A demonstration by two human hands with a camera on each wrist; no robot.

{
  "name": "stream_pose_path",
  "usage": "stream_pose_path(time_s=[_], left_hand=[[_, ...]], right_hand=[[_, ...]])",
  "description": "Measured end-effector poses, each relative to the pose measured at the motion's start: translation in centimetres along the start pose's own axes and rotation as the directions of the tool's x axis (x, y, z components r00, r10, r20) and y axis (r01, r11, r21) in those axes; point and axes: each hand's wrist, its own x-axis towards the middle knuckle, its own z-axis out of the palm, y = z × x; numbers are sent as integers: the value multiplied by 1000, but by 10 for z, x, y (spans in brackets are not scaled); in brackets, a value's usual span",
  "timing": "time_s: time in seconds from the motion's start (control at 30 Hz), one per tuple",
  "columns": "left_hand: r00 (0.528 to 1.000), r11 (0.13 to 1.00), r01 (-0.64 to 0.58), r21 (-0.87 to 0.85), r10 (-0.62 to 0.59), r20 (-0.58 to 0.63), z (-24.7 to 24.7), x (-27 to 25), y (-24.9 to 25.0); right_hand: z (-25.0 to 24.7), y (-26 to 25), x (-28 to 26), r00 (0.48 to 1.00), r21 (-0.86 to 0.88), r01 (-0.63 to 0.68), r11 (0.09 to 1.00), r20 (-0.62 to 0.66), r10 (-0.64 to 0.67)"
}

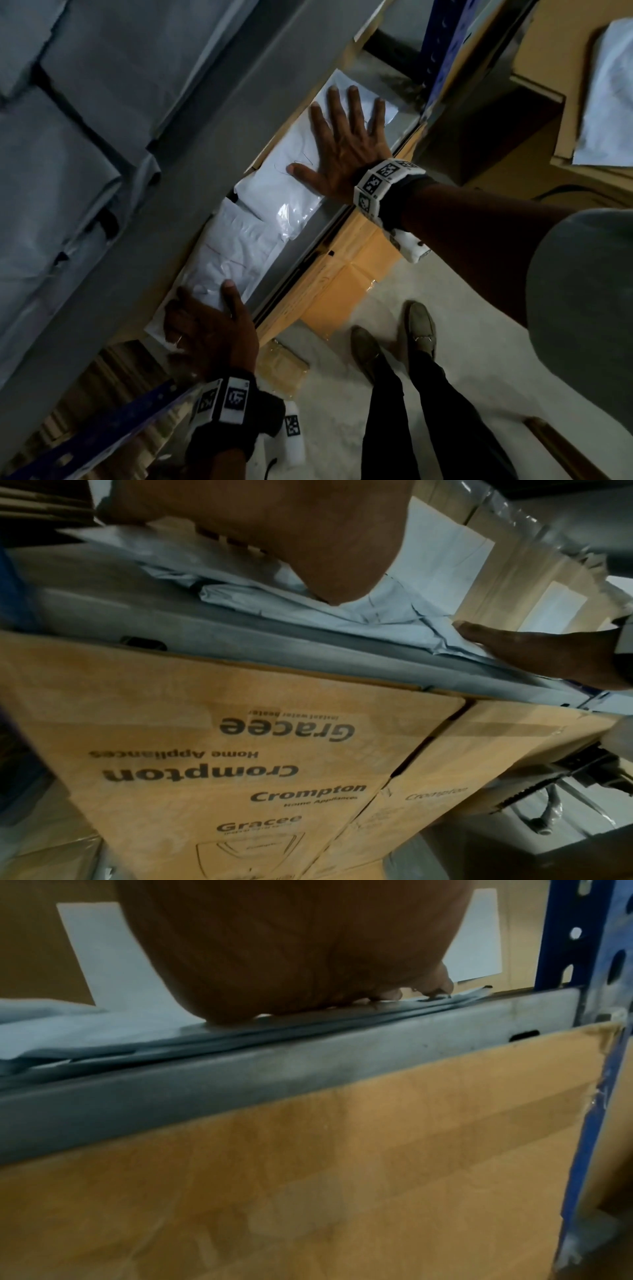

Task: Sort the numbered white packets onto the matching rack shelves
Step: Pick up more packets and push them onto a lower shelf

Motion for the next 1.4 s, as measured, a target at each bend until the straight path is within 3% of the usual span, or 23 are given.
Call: stream_pose_path(time_s=[0.13, 0.3, 0.63, 0.77, 0.87, 0.93, 1.07, 1.17, 1.3, 1.4], left_hand=[[999, 997, 25, -76, -28, -41, -2, 7, 0], [999, 997, -14, -72, 17, 45, -1, 3, 4], [998, 999, 1, -46, 2, 60, -1, 3, 5], [999, 996, -41, -76, 40, -3, -9, 2, 12], [995, 994, -100, -50, 99, -33, -15, 1, 17], [983, 988, -153, -27, 149, -112, -21, 1, 22], [951, 951, -286, -118, 267, -154, -24, 13, 23], [923, 907, -372, -200, 338, -185, -15, 27, 13], [875, 861, -470, -194, 425, -231, -8, 35, 4], [867, 845, -486, -222, 434, -247, -9, 35, 5]], right_hand=[[3, 0, 2, 1000, 5, -10, 1000, 6, 10], [3, 1, 2, 1000, 7, -2, 1000, 4, 2], [-5, -4, 3, 997, 3, -34, 999, 66, 33], [-14, -20, -8, 999, 69, -28, 997, -16, 30], [-15, -35, -21, 983, 62, 45, 997, -180, -33], [-16, -42, -26, 949, 47, 165, 985, -279, -145], [-18, -44, -27, 927, 108, 362, 926, -143, -346], [-15, -42, -22, 918, 137, 396, 908, -68, -390], [1, -41, -20, 895, 105, 440, 892, -133, -426], [7, -40, -20, 876, 81, 469, 879, -174, -451]])
